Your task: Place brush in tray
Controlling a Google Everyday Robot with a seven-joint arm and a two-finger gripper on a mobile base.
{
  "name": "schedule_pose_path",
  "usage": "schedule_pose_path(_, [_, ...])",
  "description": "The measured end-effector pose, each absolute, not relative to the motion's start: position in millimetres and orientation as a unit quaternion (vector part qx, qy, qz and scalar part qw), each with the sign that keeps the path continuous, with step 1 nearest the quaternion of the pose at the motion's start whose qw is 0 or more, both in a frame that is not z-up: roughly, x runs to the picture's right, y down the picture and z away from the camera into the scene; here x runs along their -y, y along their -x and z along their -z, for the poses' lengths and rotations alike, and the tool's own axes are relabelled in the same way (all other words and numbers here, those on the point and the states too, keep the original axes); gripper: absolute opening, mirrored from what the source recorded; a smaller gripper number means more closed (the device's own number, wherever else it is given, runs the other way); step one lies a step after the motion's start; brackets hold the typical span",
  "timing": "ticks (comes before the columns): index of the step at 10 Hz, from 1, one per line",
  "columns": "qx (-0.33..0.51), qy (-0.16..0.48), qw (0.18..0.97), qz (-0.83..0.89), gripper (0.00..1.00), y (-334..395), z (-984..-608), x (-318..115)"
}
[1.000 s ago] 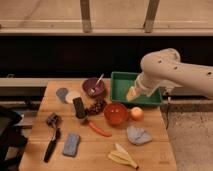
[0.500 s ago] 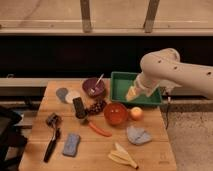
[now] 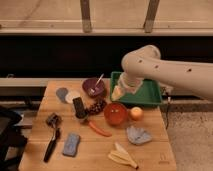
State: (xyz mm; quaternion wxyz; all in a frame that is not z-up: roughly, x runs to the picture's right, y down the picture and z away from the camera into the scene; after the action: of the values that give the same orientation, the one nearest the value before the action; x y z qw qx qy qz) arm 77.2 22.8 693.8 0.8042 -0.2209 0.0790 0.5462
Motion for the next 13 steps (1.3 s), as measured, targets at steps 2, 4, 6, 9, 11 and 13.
schedule_pose_path(2, [-0.066, 0.221, 0.830, -0.508, 0.68, -16.0, -691.4, -23.9])
schedule_pose_path(4, [-0.053, 0.225, 0.852, -0.470, 0.68, 39.6, -683.5, -31.1])
schedule_pose_path(6, [-0.037, 0.230, 0.869, -0.436, 0.68, 85.3, -670.9, -41.4])
schedule_pose_path(9, [-0.039, 0.230, 0.869, -0.436, 0.68, 82.8, -671.1, -41.6])
schedule_pose_path(11, [-0.039, 0.230, 0.869, -0.436, 0.68, 84.0, -671.1, -41.6])
schedule_pose_path(13, [-0.038, 0.231, 0.872, -0.430, 0.68, 86.9, -672.3, -43.5])
